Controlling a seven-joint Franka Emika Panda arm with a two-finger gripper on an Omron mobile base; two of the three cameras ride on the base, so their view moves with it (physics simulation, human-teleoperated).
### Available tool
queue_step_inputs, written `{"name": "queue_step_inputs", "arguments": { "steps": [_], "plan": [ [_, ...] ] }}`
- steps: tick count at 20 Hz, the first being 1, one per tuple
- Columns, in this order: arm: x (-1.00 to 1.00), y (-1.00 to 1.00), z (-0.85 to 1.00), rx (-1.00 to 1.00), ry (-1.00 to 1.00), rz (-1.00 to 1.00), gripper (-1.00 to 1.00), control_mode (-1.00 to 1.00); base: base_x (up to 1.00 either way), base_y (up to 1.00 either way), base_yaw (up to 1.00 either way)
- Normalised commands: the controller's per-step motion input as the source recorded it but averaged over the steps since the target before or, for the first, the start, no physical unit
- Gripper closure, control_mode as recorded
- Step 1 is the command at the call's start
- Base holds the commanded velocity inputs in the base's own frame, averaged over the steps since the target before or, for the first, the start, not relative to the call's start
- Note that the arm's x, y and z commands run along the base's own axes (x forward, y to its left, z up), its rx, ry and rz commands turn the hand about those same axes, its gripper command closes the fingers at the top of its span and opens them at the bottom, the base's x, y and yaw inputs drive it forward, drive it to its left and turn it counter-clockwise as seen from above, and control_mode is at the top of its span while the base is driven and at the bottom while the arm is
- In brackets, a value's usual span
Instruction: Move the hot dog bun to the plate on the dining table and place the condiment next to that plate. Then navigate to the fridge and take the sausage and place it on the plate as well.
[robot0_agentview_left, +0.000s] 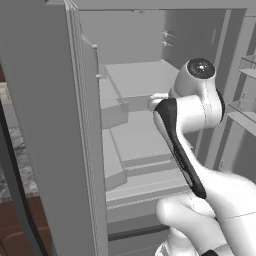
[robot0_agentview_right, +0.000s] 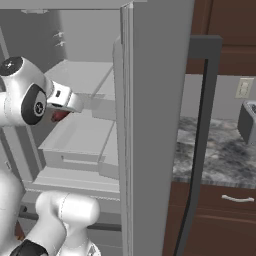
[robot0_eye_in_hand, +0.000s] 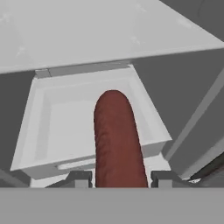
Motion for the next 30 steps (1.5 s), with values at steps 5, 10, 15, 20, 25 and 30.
{"name": "queue_step_inputs", "arguments": {
  "steps": [5,10,15,20,25,30],
  "plan": [
    [-0.85,0.00,-0.32,0.00,0.02,0.00,1.00,-1.00,0.00,0.00,0.00],
    [-0.13,0.00,-0.05,0.00,0.00,0.00,1.00,1.00,-0.80,-0.01,-0.03],
    [0.00,0.00,0.00,0.00,0.00,0.00,1.00,1.00,-1.00,-0.03,-0.12],
    [0.00,0.00,0.00,0.00,0.00,0.00,1.00,1.00,-1.00,0.01,-0.37],
    [0.00,0.00,0.00,0.00,0.00,0.00,1.00,1.00,-0.95,0.05,-0.75],
    [0.00,0.00,0.00,0.00,0.00,0.00,1.00,1.00,-0.74,0.00,-0.83]
  ]
}}
